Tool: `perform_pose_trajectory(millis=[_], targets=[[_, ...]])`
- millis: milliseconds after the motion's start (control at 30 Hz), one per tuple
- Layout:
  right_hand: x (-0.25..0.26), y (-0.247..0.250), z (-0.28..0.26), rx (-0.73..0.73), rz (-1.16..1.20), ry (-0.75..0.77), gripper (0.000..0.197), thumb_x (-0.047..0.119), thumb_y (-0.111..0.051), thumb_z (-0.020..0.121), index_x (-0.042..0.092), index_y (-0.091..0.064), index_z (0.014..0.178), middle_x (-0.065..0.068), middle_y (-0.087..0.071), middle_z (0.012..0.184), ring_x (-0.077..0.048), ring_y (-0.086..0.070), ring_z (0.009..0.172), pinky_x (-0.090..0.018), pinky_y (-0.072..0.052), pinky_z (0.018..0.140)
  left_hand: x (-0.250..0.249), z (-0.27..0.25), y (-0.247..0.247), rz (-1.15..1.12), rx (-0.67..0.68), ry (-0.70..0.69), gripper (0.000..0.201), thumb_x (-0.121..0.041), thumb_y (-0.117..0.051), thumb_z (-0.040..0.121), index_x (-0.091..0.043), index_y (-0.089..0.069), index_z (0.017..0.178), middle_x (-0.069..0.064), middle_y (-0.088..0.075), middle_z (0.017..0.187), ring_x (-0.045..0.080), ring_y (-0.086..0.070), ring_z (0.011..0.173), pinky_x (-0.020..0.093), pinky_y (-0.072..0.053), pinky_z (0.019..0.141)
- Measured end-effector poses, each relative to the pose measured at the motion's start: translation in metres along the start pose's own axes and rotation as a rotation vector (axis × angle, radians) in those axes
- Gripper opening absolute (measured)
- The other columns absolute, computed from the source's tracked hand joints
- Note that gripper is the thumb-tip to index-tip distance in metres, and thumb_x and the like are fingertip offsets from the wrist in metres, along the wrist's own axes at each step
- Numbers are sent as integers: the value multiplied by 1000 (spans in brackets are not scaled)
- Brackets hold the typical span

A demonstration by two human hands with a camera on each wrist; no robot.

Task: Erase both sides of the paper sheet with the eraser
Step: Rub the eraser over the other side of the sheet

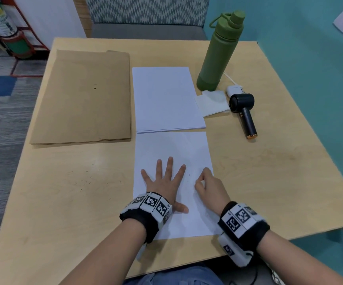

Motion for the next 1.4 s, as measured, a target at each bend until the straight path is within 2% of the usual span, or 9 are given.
perform_pose_trajectory(millis=[167, 367, 500, 567, 733, 933, 1067, 1233, 1400], targets=[[2, -17, -19, 159, -85, 60, 13, 23, -41, 92, 16, -33, 85, -4, -52, 73, -23, -50, 64, -34, -38, 59, 1, 0, -1, -5, 7, -13, 121, -72, -60, 70, -32, 27, 143, 7, 39, 149, 38, 30, 138, 74, 3, 100], [-9, 8, 2, -30, -38, 60, 11, 23, -46, 91, 18, -38, 86, -19, -62, 79, -35, -58, 71, -39, -45, 64, 1, 0, -1, -2, 5, -8, 121, -71, -61, 70, -33, 27, 143, 7, 39, 149, 38, 30, 138, 75, 2, 100], [-9, -10, -26, 98, -13, 148, 10, 24, -54, 88, 17, -51, 94, -4, -57, 71, -6, -48, 57, -23, -36, 57, 0, 1, -1, 6, 4, -9, 120, -71, -60, 70, -32, 28, 143, 8, 39, 148, 39, 30, 138, 75, 1, 100], [-5, -8, -20, 92, -31, 163, 16, 26, -56, 85, 16, -59, 97, 0, -58, 71, 0, -46, 58, -19, -32, 57, 1, 1, -1, 8, 3, -8, 120, -71, -60, 71, -33, 28, 143, 8, 39, 148, 39, 30, 138, 75, 1, 101], [2, -3, -1, 25, -20, 186, 19, 19, -55, 88, 13, -64, 104, -7, -71, 101, -20, -63, 93, -22, -41, 76, 1, 1, -2, 3, 2, -7, 119, -72, -59, 70, -33, 28, 143, 7, 39, 148, 38, 29, 138, 74, 1, 101], [-15, -4, -24, 173, -87, 189, 18, 18, -56, 88, 13, -68, 101, -1, -70, 108, -16, -62, 102, -18, -40, 84, 0, 0, -1, -4, 2, -2, 120, -70, -61, 71, -33, 28, 142, 7, 39, 149, 37, 30, 138, 74, 3, 101], [3, 2, 4, 40, -50, 179, 17, 19, -56, 88, 14, -67, 100, -6, -72, 101, -21, -64, 95, -26, -45, 82, 1, 1, -2, 3, -5, -9, 119, -71, -59, 71, -33, 28, 142, 7, 39, 149, 38, 30, 138, 74, 2, 101], [-17, -5, -24, 54, -14, 151, 17, 18, -58, 87, 14, -68, 100, 0, -71, 103, -9, -61, 93, -3, -37, 74, 1, 0, -1, -9, 10, -3, 120, -69, -62, 71, -33, 28, 142, 6, 39, 149, 37, 30, 138, 74, 3, 101], [-15, -1, -10, 53, -7, 119, 15, 21, -59, 86, 18, -69, 97, 0, -71, 103, -15, -63, 96, -18, -41, 81, 1, 1, -2, -18, 12, -11, 121, -70, -62, 70, -32, 28, 142, 7, 40, 148, 38, 31, 137, 75, 4, 100]])
Point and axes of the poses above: each hand's wrist, its own z-axis towards the middle knuckle, its own y-axis out of the back of the hand, x = y × z, the point moved 4 cm from there along z, towards the middle knuckle
